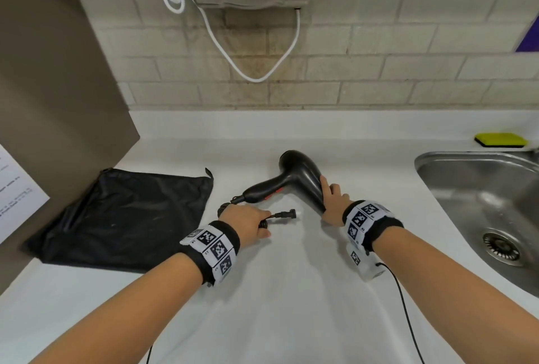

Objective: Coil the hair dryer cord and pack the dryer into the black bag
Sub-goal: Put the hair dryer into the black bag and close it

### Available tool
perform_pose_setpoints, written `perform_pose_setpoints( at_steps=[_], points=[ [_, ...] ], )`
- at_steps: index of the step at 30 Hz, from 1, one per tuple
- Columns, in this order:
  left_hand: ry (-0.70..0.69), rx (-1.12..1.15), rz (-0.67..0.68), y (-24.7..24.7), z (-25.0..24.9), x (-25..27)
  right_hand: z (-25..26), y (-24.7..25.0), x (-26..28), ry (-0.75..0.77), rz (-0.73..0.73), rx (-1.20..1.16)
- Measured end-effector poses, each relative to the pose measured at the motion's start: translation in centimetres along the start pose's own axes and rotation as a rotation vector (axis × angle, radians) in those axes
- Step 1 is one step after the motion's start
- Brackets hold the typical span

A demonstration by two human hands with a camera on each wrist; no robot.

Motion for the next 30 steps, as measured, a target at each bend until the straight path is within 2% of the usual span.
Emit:
perform_pose_setpoints(
  at_steps=[6,12,18,21,27,30],
  points=[
    [0.045,-0.035,0.065,-1.6,0.2,-0.6,0.0,-0.7,-0.5,0.021,-0.001,0.048],
    [0.009,-0.046,0.164,-3.3,0.3,-0.3,0.4,0.3,-0.9,0.026,-0.075,0.088],
    [0.067,0.078,0.091,-1.9,2.1,0.0,1.8,0.3,-0.5,0.013,-0.15,0.132],
    [0.081,0.064,0.154,-2.6,3.2,0.1,2.3,0.8,-0.4,-0.016,-0.153,0.122],
    [-0.008,0.178,0.197,-2.8,4.2,0.1,4.0,2.9,0.2,-0.104,-0.147,0.057],
    [-0.047,0.283,0.178,-2.0,5.1,0.6,8.2,4.6,0.7,-0.001,-0.179,0.074]
  ],
)
Point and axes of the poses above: each hand's wrist, its own x-axis away from the middle knuckle, its own y-axis out of the back of the hand, z = x × y, the point moved 9 cm from there along -x, towards the middle knuckle, and after that the axes turned 5 degrees about -y, right-handed, at the moved point
